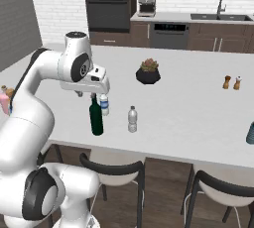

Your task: Move the plastic bottles in the middle to the plastics group, and the glass bottles in the middle to the glass group.

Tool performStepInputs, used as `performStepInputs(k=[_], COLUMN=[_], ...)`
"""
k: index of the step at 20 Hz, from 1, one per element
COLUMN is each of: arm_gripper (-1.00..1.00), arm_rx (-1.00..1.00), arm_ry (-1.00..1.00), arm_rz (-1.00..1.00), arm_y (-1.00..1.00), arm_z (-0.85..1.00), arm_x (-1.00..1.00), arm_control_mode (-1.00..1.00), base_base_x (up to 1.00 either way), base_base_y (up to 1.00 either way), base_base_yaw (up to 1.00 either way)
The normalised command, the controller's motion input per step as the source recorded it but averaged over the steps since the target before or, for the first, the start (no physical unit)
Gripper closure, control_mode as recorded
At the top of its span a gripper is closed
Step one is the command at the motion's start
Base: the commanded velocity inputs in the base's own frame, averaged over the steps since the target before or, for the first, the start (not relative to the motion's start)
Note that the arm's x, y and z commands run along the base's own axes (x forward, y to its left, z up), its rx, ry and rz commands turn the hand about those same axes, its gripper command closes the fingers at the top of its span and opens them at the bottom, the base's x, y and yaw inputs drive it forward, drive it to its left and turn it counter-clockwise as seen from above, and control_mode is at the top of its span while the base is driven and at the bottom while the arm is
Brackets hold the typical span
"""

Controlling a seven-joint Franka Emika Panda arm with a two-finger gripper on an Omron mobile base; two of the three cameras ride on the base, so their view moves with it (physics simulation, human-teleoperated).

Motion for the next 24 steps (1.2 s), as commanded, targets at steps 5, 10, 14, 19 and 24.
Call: performStepInputs(k=[5,10,14,19,24], arm_gripper=[-1.00,-1.00,-1.00,-1.00,-1.00], arm_rx=[0.00,0.00,-0.01,-0.03,-0.03], arm_ry=[0.01,-0.02,-0.13,-0.13,-0.05], arm_rz=[0.00,0.01,0.02,0.00,0.00], arm_y=[0.00,0.11,0.24,0.21,0.11], arm_z=[-0.27,-0.54,-0.35,-0.12,-0.08], arm_x=[0.00,0.10,0.34,0.51,0.65], arm_control_mode=[-1.00,-1.00,-1.00,-1.00,-1.00], base_base_x=[0.00,0.00,0.00,0.00,0.00], base_base_y=[0.00,0.00,0.00,0.00,0.00], base_base_yaw=[0.00,0.00,0.00,0.00,0.00])
